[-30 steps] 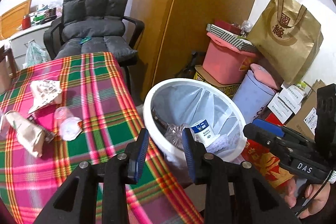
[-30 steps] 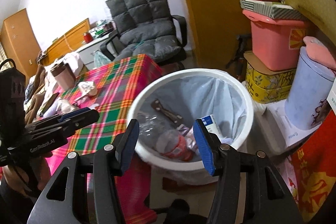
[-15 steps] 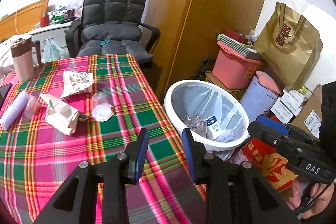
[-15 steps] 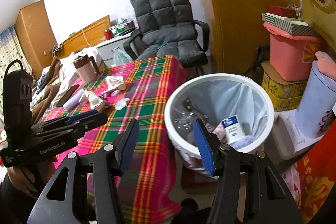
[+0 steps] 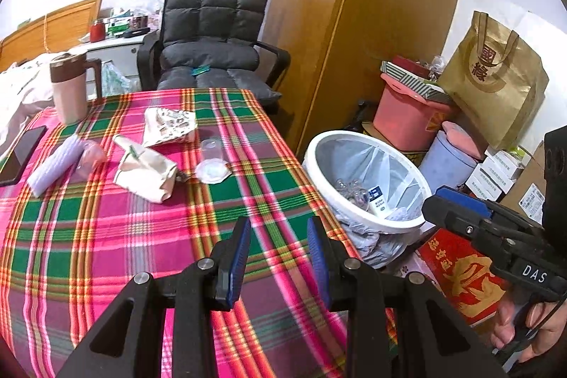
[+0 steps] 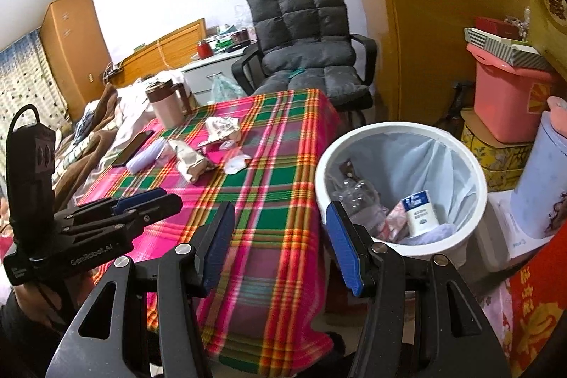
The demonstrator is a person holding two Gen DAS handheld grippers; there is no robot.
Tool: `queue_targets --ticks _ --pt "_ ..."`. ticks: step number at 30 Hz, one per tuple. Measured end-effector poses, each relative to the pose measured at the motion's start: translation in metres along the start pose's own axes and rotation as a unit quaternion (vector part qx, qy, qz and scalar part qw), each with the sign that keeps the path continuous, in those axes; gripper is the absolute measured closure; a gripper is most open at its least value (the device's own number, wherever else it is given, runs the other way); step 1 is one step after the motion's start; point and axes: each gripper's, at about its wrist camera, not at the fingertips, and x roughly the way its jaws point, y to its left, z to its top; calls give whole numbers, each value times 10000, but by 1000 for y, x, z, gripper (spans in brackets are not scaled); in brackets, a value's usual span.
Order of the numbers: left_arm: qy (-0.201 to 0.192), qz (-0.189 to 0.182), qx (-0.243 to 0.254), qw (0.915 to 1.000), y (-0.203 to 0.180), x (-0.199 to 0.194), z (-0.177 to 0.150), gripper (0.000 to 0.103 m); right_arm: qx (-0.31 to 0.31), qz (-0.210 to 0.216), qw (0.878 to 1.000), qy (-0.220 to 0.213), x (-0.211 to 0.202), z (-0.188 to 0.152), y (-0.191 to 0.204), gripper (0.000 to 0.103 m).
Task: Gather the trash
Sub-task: 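Move both tools back over the table, then grasp the white mesh sleeve with the left tool while the right tool grasps the white paper bag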
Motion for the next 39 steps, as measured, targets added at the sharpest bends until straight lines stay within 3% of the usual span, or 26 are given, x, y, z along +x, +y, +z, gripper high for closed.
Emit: queue_targets --ticks 19,39 --pt "-83 372 -299 9988 44 -22 -11 70 -350 419 9982 265 23 1 40 47" --pt "-99 1130 -710 9910 136 -23 -1 70 -778 892 9912 590 72 20 76 47"
